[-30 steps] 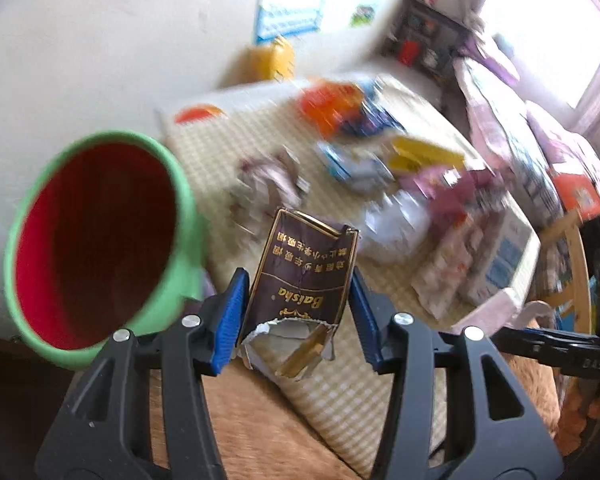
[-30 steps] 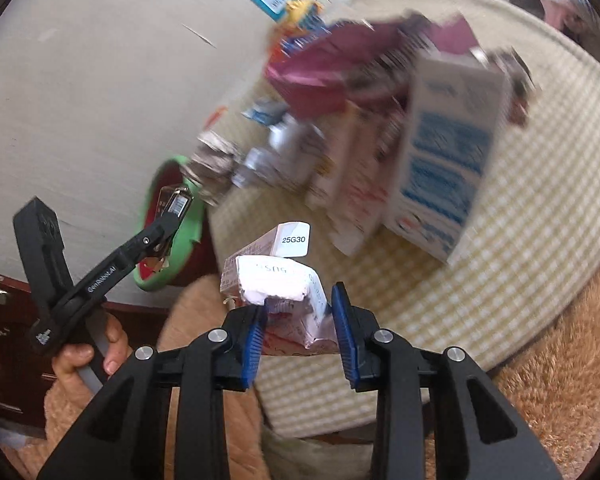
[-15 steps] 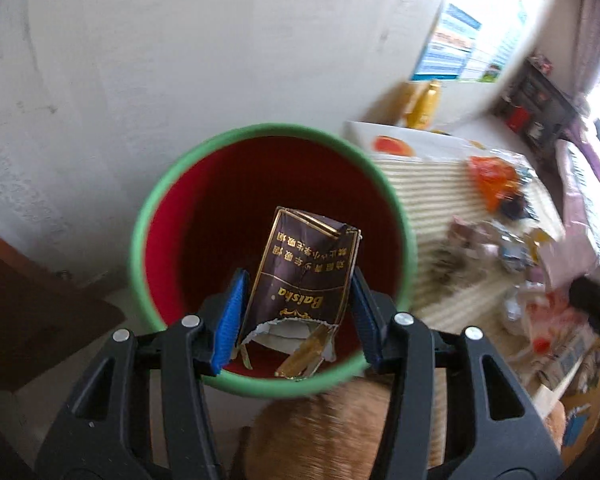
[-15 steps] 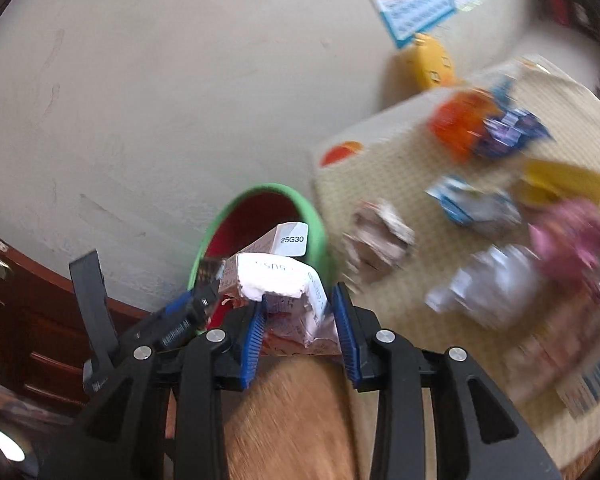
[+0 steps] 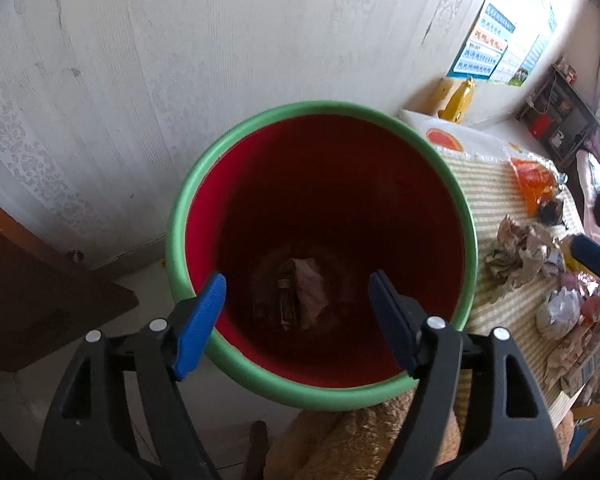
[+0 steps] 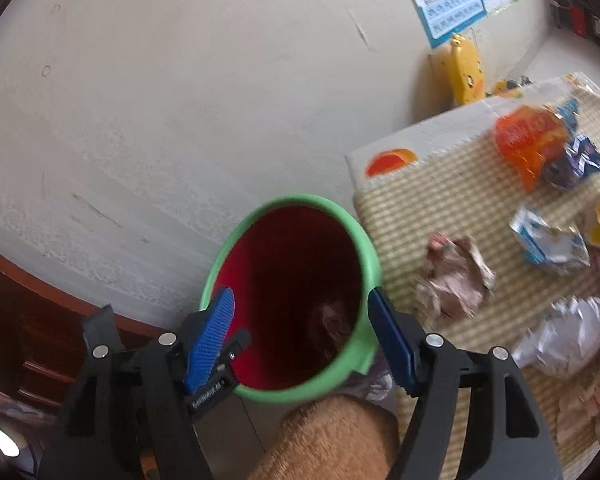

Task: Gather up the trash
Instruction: 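Grasp the white milk carton with the right gripper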

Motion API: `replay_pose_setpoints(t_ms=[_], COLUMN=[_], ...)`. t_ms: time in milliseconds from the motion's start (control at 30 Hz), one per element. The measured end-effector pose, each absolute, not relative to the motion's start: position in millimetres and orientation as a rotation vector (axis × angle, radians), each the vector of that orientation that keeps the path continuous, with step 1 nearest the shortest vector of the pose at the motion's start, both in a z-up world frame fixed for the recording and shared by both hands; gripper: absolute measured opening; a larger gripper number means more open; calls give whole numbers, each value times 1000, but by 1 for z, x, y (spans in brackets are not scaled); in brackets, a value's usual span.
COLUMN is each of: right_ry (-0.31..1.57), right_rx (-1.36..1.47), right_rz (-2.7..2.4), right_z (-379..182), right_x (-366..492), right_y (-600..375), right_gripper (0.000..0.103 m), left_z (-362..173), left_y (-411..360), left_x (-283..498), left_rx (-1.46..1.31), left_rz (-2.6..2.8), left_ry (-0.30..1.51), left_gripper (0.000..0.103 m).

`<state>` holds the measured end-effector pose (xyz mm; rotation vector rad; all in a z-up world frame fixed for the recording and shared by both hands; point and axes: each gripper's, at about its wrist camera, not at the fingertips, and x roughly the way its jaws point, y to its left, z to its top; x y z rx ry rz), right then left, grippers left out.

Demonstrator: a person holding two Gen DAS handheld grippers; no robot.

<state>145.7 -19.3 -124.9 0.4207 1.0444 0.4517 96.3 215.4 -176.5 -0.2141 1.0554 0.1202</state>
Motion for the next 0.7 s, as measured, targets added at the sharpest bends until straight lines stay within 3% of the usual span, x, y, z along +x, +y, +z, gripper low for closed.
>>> replay_pose_setpoints(t_ms=[467,567,700], right_ry=[956,943,988], right_rx=[439,567,688], right_rz=[-102,-232,-278], right_z=[-142,-152,-176], right_x=[27,15,15], right_y=[-203,-248,-274], right_gripper=[68,76,77], left_z=[-155,-154,-153], left_y=[138,113,81], left_x=[83,79,70], left_rx=[-138,-106,-41], left_rz=[-55,-104,-173], left_ry=[1031,1037,1046], left_gripper=[73,73,73])
